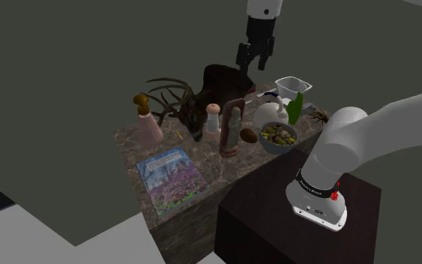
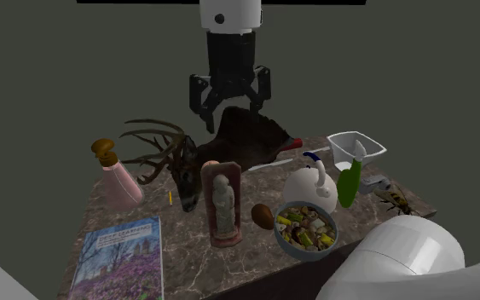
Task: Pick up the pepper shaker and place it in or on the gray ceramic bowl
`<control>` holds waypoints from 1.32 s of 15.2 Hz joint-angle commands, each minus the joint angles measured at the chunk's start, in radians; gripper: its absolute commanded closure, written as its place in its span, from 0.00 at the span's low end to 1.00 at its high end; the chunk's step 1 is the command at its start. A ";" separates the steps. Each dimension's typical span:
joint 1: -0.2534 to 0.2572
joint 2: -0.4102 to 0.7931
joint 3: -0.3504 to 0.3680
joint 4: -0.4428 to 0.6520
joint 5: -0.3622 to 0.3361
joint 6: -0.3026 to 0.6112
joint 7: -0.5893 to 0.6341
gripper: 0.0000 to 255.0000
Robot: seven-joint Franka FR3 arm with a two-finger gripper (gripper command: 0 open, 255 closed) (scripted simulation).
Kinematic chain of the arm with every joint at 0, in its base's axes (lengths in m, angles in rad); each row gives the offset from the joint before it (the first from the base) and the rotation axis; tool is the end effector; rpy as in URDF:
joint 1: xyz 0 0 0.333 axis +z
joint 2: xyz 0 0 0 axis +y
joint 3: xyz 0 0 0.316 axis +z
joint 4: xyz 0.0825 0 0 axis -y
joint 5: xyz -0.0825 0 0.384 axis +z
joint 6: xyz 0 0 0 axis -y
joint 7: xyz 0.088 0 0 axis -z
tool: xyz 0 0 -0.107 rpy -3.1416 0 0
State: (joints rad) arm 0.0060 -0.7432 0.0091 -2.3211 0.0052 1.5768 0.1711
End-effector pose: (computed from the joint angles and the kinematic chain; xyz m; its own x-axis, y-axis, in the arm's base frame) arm 0.3193 0.0062 0.5942 0.9875 -0.1578 -0.0009 -0.1578 -0.9875 0.0011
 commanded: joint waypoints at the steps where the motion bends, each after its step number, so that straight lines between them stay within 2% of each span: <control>1: 0.000 0.000 0.000 0.000 0.000 0.000 0.000 0.00; 10: -0.014 0.322 -0.031 0.053 -0.014 0.200 -0.034 0.00; 20: -0.028 0.717 -0.058 0.230 -0.010 0.341 -0.071 0.00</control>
State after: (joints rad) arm -0.0184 -0.0640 -0.0445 -2.1077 -0.0053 1.9039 0.1079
